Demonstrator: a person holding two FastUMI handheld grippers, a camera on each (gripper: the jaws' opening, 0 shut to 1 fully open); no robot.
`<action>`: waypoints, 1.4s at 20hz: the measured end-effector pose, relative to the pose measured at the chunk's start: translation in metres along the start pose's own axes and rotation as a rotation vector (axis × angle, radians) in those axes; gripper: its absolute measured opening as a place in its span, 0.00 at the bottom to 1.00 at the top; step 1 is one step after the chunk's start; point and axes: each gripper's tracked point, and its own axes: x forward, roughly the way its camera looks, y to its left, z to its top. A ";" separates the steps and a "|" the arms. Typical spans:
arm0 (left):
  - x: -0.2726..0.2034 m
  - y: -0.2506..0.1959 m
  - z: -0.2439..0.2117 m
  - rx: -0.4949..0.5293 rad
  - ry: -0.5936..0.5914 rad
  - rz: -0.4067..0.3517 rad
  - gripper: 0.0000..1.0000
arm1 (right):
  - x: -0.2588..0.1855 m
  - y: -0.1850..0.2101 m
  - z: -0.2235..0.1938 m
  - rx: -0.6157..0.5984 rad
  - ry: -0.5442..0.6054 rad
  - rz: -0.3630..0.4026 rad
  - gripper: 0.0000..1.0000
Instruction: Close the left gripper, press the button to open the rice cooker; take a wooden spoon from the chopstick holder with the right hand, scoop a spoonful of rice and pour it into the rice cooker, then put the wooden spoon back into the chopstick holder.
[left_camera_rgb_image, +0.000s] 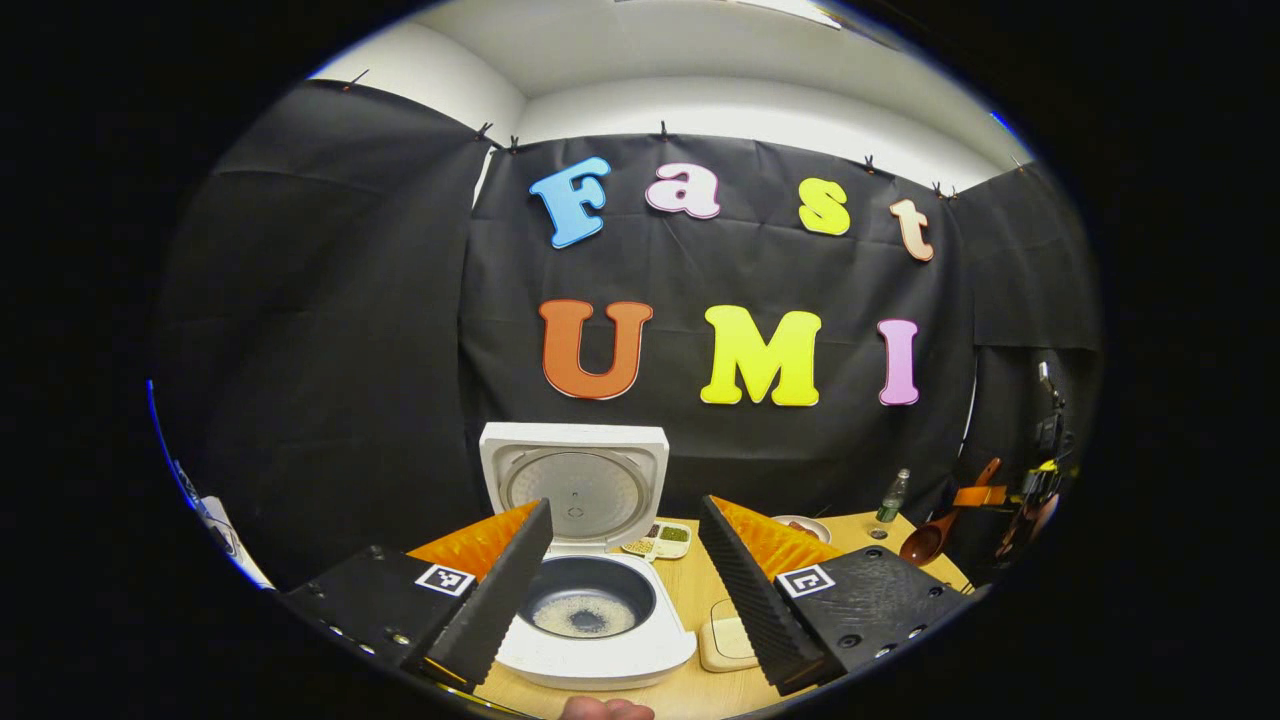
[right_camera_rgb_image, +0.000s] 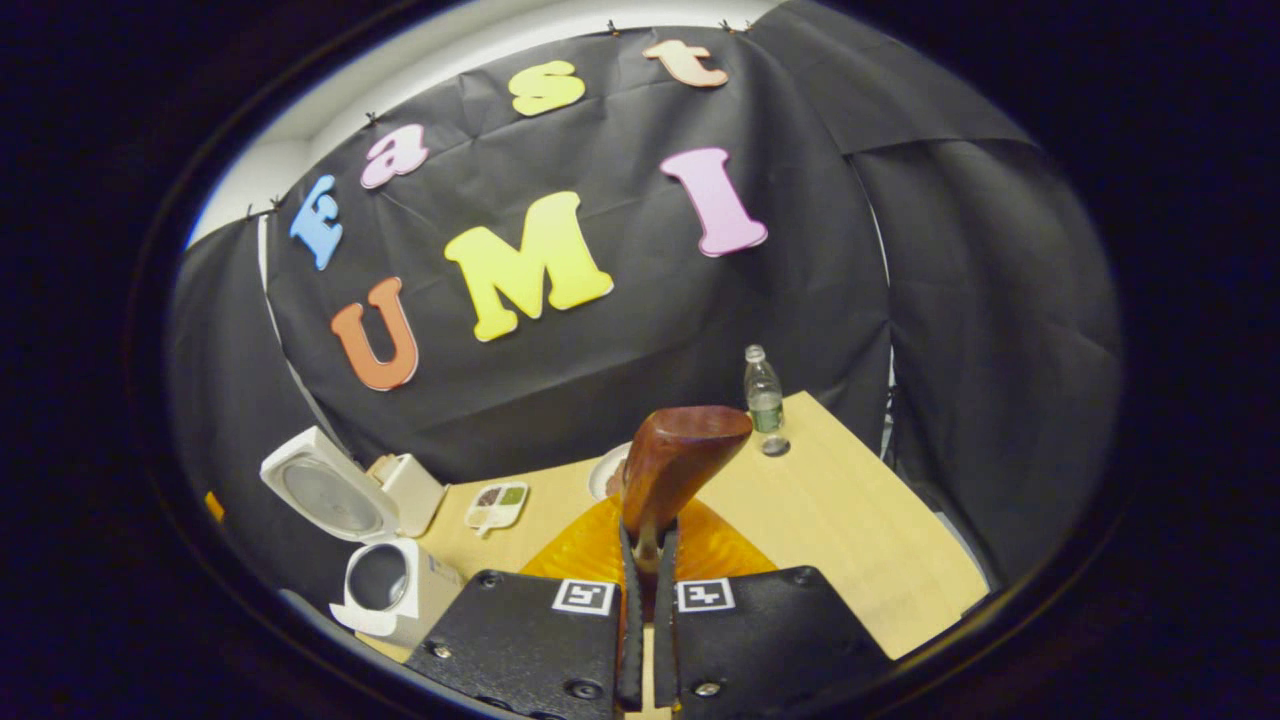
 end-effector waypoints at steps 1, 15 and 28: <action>0.001 -0.002 0.000 -0.002 0.007 0.003 0.94 | 0.008 -0.007 -0.008 0.004 0.012 -0.008 0.09; 0.000 -0.005 -0.007 0.019 0.078 0.087 0.94 | 0.099 -0.047 -0.105 0.012 0.146 -0.046 0.11; 0.009 0.004 -0.001 -0.005 0.072 0.088 0.94 | 0.089 -0.041 -0.084 -0.110 0.093 -0.051 0.82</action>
